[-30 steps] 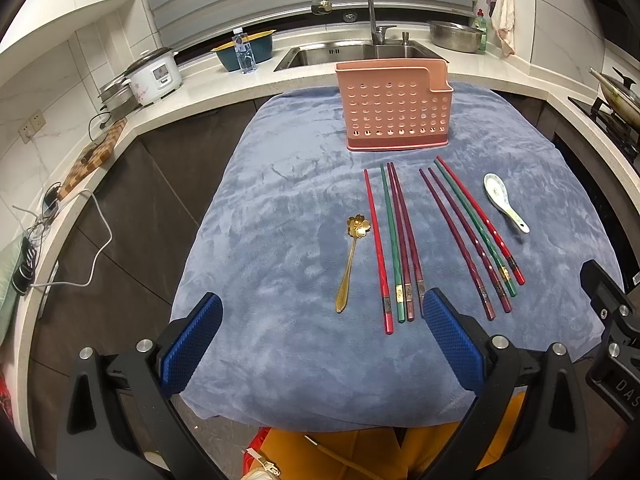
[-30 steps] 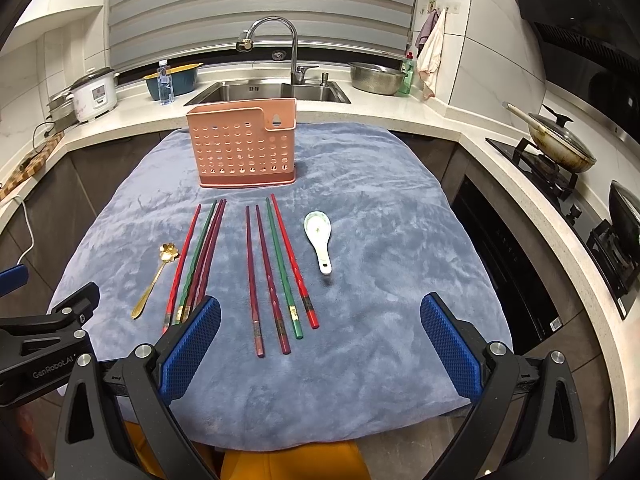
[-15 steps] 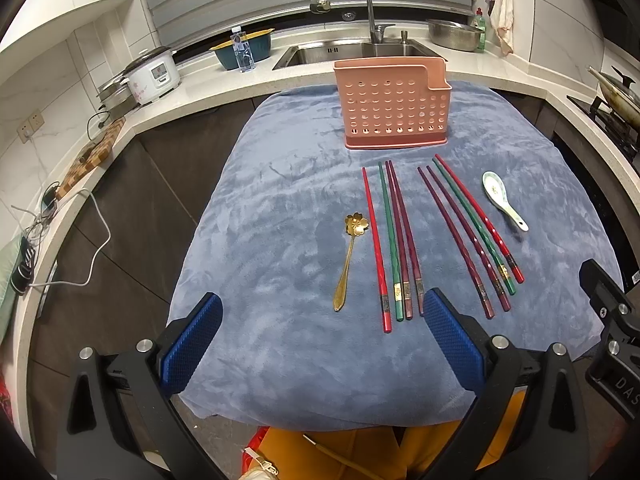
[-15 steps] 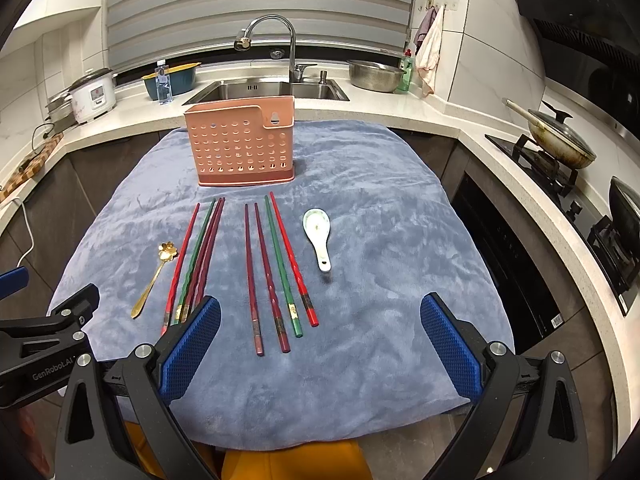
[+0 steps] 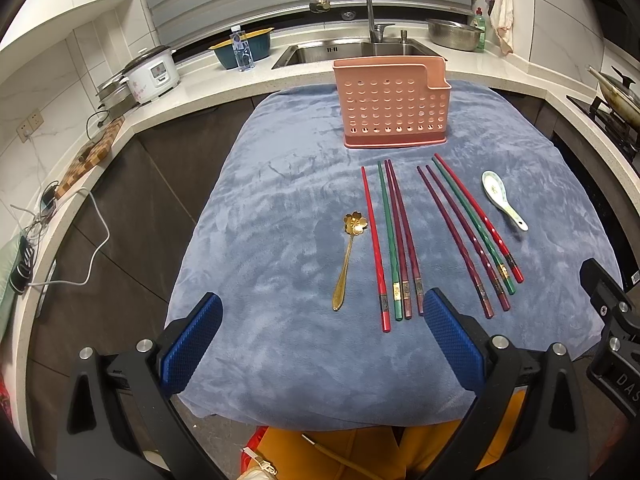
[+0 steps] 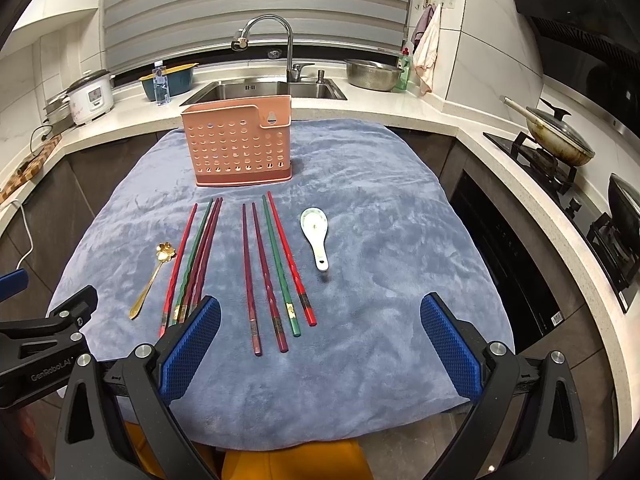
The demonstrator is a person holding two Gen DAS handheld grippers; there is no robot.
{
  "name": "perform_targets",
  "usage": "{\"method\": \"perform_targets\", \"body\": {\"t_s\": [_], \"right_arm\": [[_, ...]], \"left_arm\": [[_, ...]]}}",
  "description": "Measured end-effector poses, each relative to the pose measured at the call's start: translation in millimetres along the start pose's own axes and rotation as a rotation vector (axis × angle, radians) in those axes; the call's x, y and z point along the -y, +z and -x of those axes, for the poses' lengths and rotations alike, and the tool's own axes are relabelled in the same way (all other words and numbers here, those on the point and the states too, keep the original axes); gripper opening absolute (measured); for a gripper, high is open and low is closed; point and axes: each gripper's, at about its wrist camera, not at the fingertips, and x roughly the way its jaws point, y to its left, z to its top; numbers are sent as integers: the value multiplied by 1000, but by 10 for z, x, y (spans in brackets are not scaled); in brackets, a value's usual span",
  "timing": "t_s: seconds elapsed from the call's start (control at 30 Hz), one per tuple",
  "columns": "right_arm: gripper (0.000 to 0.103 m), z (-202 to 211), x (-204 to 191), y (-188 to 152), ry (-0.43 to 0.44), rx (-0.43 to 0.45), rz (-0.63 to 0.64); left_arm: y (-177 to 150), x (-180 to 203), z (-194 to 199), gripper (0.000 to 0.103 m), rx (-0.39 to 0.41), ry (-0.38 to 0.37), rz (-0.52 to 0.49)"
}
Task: Organize utensils
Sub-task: 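Lower the right tool onto the white ceramic spoon and close it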
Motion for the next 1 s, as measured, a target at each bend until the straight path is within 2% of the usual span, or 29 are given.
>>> {"method": "perform_targets", "body": {"t_s": [0.23, 0.5, 0.63, 0.8, 1.0], "right_arm": [[96, -167, 131, 51, -19, -7, -26], [96, -613, 327, 194, 2, -31, -74], [96, -913, 343, 313, 38, -48, -85], [80, -1233, 356, 425, 66, -63, -104], [60, -1635, 323, 476, 106, -121, -120]], "left_arm": [[-25, -57, -64, 96, -9, -40, 55], [-4, -400, -514, 96, -85, -105, 195], [78, -547, -752, 95, -106, -125, 228], [102, -493, -929, 94, -110, -137, 195], [86, -360, -1153, 79, -146, -167, 148]]}}
